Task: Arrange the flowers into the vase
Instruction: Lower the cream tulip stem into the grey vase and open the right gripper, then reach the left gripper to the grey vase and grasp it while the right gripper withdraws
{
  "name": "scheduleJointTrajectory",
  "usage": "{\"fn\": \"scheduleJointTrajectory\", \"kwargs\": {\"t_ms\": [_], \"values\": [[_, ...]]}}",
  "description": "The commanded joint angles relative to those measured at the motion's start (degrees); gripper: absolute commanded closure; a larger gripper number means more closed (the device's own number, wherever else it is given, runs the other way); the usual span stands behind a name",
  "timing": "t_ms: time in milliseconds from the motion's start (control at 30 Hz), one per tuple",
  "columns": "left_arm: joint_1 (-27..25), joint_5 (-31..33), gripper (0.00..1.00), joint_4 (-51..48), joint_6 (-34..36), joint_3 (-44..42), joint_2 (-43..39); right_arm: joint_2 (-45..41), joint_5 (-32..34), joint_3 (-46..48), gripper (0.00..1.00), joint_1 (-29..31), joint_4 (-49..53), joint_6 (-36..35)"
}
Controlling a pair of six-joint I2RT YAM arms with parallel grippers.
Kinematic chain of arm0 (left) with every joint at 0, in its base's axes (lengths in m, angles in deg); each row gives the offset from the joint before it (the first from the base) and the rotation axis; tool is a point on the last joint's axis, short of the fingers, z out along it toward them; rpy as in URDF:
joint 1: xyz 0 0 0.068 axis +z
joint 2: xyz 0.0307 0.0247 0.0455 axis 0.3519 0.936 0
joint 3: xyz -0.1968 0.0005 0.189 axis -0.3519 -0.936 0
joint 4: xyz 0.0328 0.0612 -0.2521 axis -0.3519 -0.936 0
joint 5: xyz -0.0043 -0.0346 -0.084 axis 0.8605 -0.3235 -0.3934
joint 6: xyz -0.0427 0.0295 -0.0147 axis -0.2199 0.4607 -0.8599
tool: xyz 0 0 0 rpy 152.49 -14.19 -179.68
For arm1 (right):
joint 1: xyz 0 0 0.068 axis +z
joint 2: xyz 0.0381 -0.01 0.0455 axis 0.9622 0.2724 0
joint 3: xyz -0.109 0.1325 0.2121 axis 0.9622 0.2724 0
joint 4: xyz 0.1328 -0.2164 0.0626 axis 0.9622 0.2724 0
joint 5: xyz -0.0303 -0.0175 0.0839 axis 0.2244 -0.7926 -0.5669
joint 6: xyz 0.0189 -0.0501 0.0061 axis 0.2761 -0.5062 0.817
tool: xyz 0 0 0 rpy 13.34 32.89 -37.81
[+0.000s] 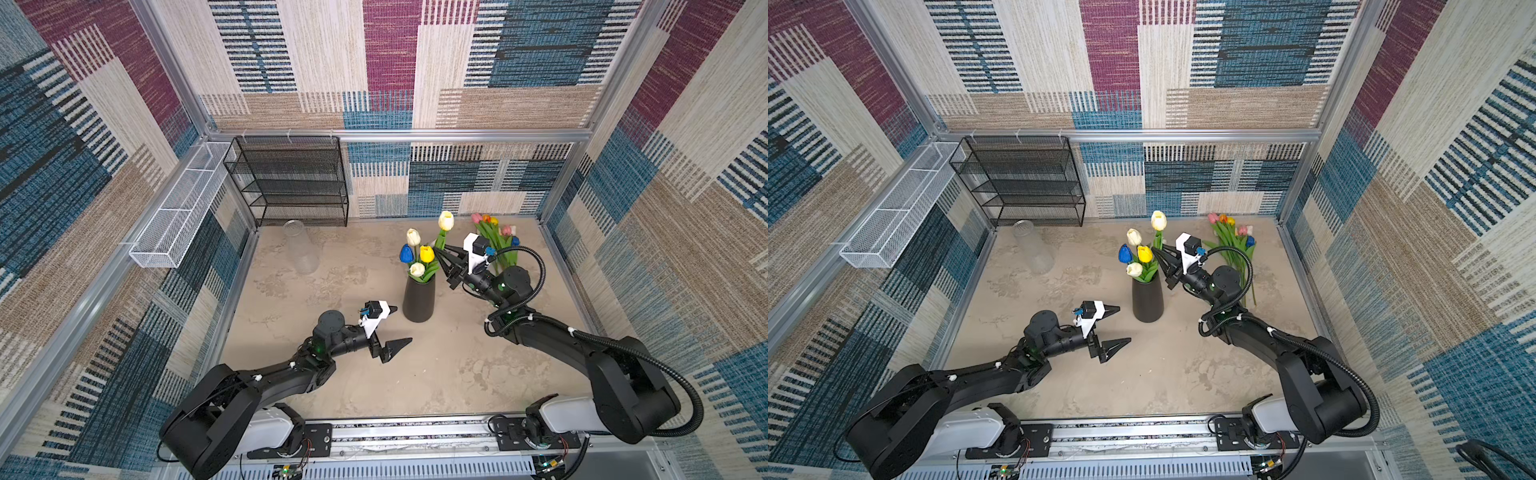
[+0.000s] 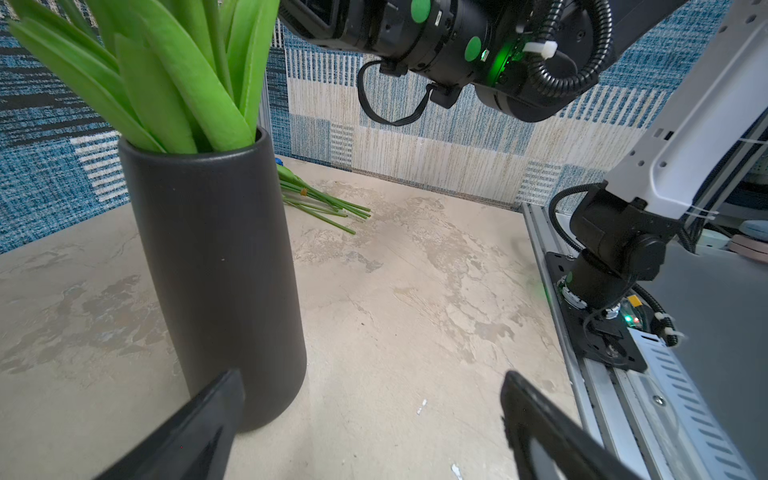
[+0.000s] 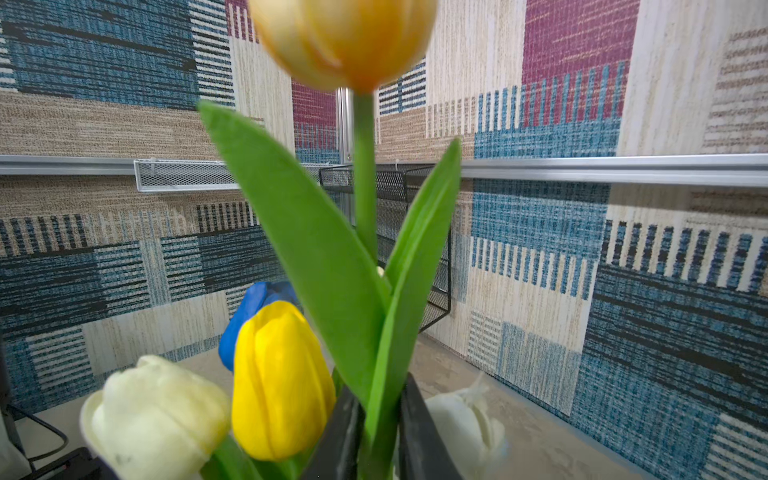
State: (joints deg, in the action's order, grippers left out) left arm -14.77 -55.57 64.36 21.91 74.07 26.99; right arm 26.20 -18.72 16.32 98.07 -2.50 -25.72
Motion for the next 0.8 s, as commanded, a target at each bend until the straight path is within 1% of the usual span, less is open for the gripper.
{"fn": "scheduleJointTrajectory", "kwargs": {"t_ms": [0, 67, 233, 300, 333, 467, 600, 667, 767], "values": [[0.0, -0.5, 0.01, 1.4, 0.4, 0.3, 0.1, 0.8, -2.9, 0.3, 0.81, 0.0, 1.3, -1.0], [0.0, -0.4, 0.01, 1.2, 0.5, 0.3, -0.1, 0.9, -3.5, 0.9, 0.82, 0.0, 1.7, -1.6], [0.0, -0.3, 0.01, 1.0, 0.6, 0.3, -0.1, -0.5, -2.2, 4.0, 0.82, 0.0, 2.1, -2.4], [0.0, -0.5, 0.01, 1.2, 0.5, 0.3, 0.1, -1.6, -1.1, 4.5, 0.79, 0.0, 3.3, -2.7], [0.0, -0.5, 0.01, 1.2, 0.5, 0.4, 0.2, -2.1, -0.9, 4.4, 0.76, 0.0, 4.3, -3.1], [0.0, -0.7, 0.01, 1.5, 0.4, 0.5, 0.6, -4.9, 0.1, 3.2, 0.53, 0.0, 9.3, -4.3], [0.0, -0.2, 0.01, 1.0, 0.9, 0.4, 0.3, -9.0, 3.5, 2.7, 0.42, 0.0, 14.2, -6.1], [0.0, -0.1, 0.01, 0.9, 1.0, 0.4, 0.1, -11.1, 5.2, 4.2, 0.39, 0.0, 14.6, -6.4], [0.0, 0.1, 0.01, 1.0, 1.1, 0.3, 0.0, -13.9, 6.0, 8.1, 0.35, 0.0, 13.1, -6.2]]}}
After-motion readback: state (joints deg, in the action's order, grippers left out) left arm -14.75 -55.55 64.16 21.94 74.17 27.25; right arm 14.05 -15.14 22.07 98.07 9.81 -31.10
